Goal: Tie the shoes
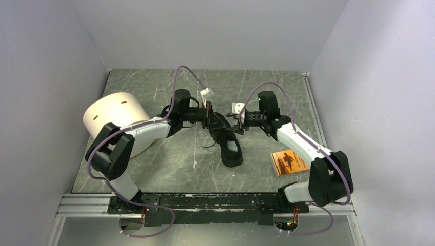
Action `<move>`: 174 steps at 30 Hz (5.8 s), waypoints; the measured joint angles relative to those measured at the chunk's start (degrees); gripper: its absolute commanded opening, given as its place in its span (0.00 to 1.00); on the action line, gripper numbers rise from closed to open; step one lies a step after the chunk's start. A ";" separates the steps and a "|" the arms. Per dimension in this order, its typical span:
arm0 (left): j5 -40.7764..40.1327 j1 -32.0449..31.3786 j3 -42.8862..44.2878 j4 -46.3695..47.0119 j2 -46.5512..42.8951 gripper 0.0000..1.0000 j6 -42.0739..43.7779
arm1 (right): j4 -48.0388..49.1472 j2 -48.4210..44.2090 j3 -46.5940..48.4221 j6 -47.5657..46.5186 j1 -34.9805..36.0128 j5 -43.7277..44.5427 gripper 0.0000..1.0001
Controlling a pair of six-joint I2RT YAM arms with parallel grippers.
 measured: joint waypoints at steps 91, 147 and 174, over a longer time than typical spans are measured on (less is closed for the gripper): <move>-3.02 -2.80 16.24 -33.42 8.33 0.05 16.04 | -14.86 -1.62 0.35 3.02 3.63 2.91 0.00; 7.13 -0.28 10.91 -28.11 10.25 0.05 11.98 | -10.01 -1.55 -2.25 83.12 8.57 23.82 0.22; 7.08 0.35 8.63 -24.96 8.83 0.05 11.58 | -7.26 -1.22 -1.99 83.19 12.13 33.55 0.05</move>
